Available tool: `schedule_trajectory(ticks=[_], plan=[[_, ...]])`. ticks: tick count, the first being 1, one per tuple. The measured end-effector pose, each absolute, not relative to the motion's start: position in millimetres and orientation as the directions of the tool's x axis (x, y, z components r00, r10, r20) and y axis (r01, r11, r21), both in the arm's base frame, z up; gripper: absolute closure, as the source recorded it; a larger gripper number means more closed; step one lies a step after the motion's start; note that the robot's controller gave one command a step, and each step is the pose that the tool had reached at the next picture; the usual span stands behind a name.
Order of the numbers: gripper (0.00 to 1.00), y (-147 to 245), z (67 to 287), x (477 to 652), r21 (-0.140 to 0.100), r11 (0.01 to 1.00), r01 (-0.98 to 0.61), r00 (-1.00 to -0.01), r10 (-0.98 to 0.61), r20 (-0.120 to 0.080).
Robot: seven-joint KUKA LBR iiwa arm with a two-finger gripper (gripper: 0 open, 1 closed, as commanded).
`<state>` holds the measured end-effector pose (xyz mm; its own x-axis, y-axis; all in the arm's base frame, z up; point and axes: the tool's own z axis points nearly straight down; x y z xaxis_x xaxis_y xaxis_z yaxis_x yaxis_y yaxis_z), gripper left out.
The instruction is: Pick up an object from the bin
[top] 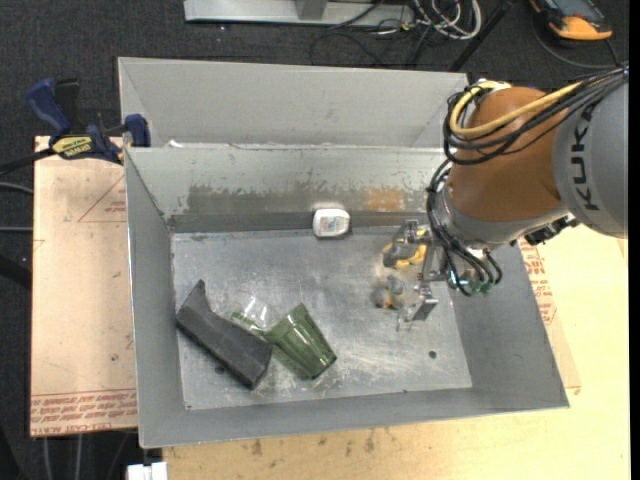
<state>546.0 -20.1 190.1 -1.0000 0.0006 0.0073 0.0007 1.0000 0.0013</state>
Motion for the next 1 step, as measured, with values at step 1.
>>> schedule_trajectory(ticks=[1], plan=[[0.00, -20.1, 194.1, 547.7, 0.001, 1.000, 0.000, -1.000, 0.000, -0.001]])
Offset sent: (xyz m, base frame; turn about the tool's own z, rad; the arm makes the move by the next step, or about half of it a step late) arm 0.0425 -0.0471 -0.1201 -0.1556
